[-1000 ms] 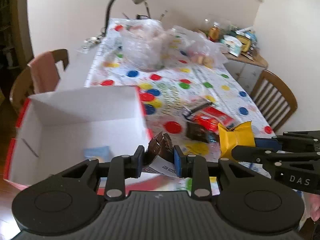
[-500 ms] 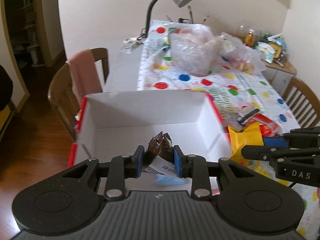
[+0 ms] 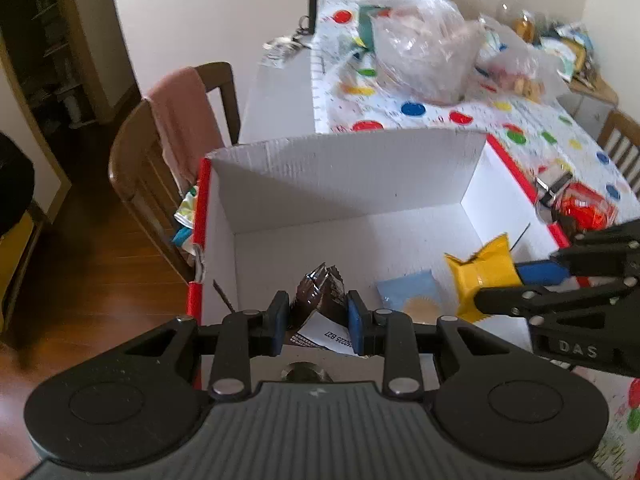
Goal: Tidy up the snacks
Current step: 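Carry the yellow packet over the red box with the right gripper, then lower the yellow packet into the box and open the right gripper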
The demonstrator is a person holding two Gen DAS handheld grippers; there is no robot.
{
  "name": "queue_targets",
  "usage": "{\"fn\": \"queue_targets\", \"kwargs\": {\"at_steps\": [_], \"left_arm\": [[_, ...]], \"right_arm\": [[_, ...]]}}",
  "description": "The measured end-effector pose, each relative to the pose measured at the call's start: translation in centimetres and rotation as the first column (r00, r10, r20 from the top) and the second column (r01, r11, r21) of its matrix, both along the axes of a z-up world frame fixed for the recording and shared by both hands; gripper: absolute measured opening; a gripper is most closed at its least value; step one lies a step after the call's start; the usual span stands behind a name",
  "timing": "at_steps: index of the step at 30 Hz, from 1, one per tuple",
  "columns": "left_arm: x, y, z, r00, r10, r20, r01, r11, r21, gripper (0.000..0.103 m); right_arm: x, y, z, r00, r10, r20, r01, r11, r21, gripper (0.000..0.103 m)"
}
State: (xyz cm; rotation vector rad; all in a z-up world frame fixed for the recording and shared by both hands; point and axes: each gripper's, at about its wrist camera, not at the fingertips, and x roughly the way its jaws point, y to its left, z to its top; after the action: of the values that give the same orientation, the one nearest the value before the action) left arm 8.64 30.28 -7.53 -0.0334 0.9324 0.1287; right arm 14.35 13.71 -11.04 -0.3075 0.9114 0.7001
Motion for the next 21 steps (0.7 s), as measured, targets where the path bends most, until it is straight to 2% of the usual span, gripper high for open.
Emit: {"fn": "queue_targets", "kwargs": {"at_steps": [9, 16, 21], "left_arm": [[1.4, 0.0, -2.4, 0.996, -0.040, -0.081, 0.041, 0.999, 0.008, 0.030], [1.7, 0.1, -3.4, 0.991, -0.037, -0.128, 0.038, 0.999, 0.006, 0.030], [1.5, 0.2, -3.5, 0.991, -0.026, -0.134, 0.026, 1.000, -0.001, 0.031]], "right_arm": [[1.2, 1.8, -2.1, 0.998, 0.015, -0.069, -0.016, 1.000, -0.022, 0.023], [1.0, 2.7, -2.9, 0.996, 0.026, -0.084, -0.030, 0.998, -0.049, 0.027], [0.8, 2.6, -2.8, 0.997, 0.021, -0.078, -0.025, 0.998, -0.053, 0.029]]}}
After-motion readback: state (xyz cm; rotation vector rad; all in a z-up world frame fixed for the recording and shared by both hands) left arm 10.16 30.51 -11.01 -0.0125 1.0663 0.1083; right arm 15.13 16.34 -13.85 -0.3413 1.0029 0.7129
